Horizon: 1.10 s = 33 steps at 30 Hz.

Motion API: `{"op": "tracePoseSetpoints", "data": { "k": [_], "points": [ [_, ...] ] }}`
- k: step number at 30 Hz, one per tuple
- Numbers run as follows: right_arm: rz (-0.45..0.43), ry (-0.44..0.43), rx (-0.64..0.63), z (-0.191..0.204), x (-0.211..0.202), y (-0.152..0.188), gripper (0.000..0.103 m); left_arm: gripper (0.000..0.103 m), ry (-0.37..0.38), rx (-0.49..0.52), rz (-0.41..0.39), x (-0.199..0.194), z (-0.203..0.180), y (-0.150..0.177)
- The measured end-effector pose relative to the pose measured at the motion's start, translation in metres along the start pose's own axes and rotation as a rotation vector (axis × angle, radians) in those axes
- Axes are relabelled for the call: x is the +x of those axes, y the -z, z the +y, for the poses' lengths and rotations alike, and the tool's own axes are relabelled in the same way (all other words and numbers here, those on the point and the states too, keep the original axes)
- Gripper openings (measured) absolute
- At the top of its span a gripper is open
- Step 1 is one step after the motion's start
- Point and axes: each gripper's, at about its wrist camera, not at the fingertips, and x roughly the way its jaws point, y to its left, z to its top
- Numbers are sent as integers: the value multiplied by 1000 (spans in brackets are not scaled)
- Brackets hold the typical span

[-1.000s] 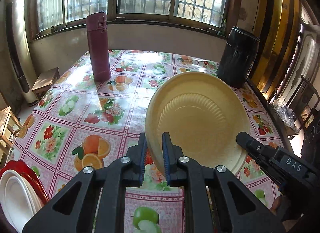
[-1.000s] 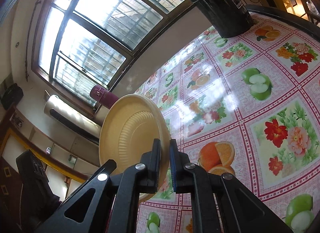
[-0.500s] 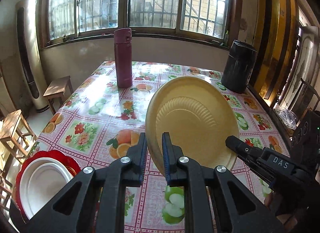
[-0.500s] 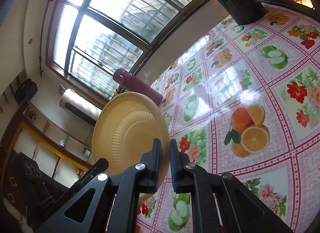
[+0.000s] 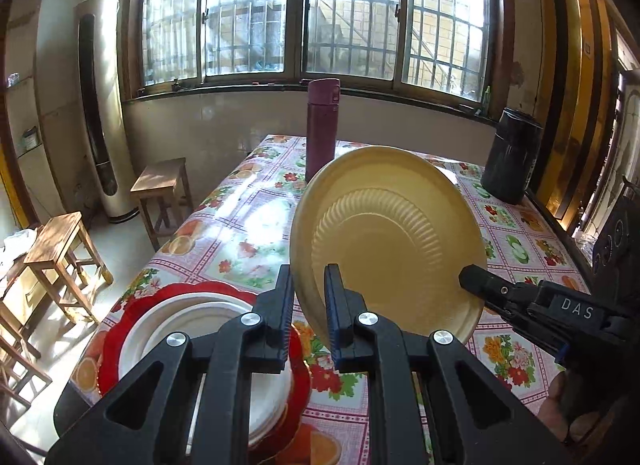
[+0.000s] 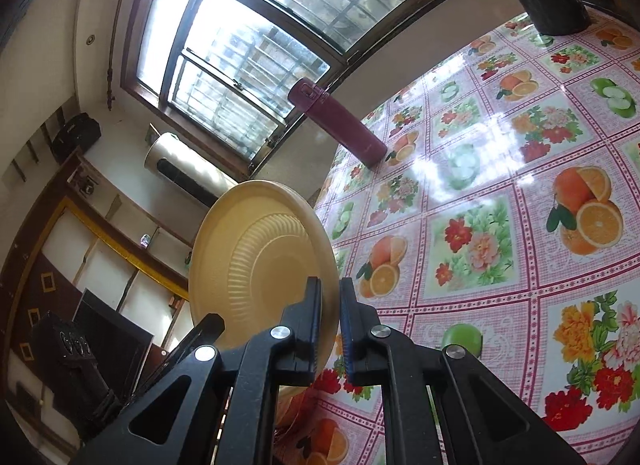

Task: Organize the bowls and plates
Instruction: 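Lower the cream ribbed bowl onto the stack and open both tools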

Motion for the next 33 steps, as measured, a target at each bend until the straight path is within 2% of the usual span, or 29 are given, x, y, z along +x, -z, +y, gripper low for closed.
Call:
{"op": "tracePoseSetpoints", "data": {
  "k": [7, 16, 22, 33],
  "points": [
    [84, -22, -66, 34, 31, 27, 10, 13, -67, -44, 2, -7, 44, 12],
    [173, -27, -176, 74, 61, 63, 12, 13, -107, -116, 31, -16, 91, 34],
    [197, 20, -271, 89, 75, 85, 13, 13, -124, -133, 74, -8, 105, 45],
    [213, 70, -347, 99, 81, 104, 13, 13, -124, -164, 120, -5, 115, 57]
  ]
}}
